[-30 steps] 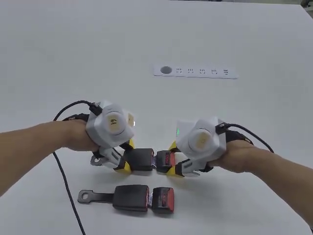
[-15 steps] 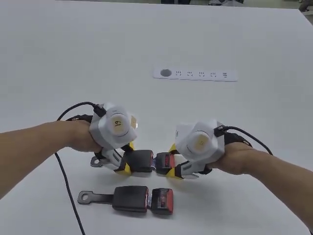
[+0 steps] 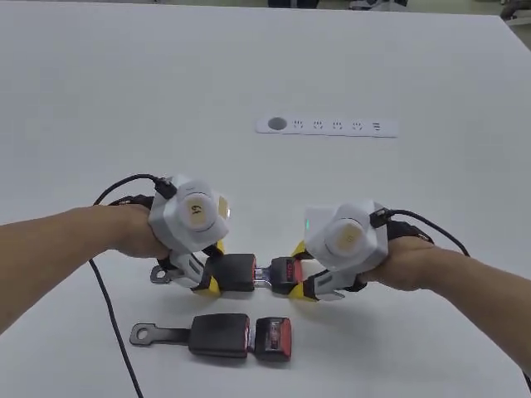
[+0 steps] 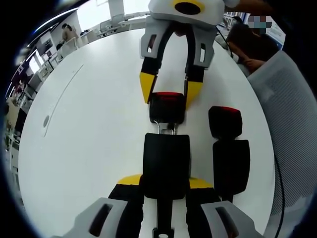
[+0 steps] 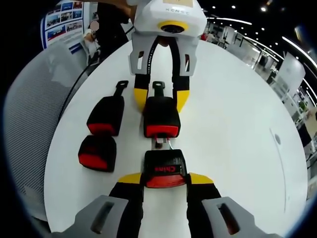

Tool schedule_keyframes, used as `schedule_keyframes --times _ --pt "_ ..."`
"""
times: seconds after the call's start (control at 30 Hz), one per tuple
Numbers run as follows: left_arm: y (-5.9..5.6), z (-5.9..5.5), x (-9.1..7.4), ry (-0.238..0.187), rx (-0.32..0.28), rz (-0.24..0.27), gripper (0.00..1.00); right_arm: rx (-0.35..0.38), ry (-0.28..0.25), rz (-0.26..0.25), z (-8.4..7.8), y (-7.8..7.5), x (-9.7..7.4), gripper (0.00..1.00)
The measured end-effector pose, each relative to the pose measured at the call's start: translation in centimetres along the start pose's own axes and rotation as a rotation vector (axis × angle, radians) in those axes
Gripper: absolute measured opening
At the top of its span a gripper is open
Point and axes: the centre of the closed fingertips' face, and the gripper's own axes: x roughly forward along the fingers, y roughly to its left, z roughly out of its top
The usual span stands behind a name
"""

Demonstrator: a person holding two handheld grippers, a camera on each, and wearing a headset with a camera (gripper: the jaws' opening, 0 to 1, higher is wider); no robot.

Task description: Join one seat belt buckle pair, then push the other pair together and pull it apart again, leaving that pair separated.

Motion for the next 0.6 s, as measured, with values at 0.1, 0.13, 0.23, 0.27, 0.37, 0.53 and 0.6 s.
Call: schedule_keyframes --times 0.1,0.13,0.23,0.27,0.37,0.53,0.6 --pt "0.0 0.0 0.0 0.0 0.0 0.0 0.33 -0.005 -0.003 0.001 0.1 0.0 -0.2 0.29" --pt "0.0 0.0 0.0 0.0 0.0 0.0 0.33 -0.004 -0.004 0.001 0.1 0.0 -0.2 0.29" --pt "0.0 0.1 0.0 -0.001 -0.002 0.0 0.33 -0.005 -0.007 0.001 0.0 -0.1 -0.1 0.29" --pt "0.1 0.0 0.1 -0.002 -0.003 0.0 0.33 -0.006 -0.007 0.001 0.0 0.0 -0.2 0.29" --pt "0.1 0.0 0.1 -0.007 -0.008 0.001 0.33 -0.01 -0.007 0.0 -0.2 -0.1 -0.3 0.29" --pt "0.1 0.0 0.1 -0.012 -0.012 0.001 0.33 -0.003 -0.011 -0.001 -0.8 -0.1 -0.7 0.29" --pt "0.1 0.0 0.1 -0.013 -0.012 0.0 0.33 0.001 -0.009 -0.004 -1.1 -0.1 -1.0 0.29"
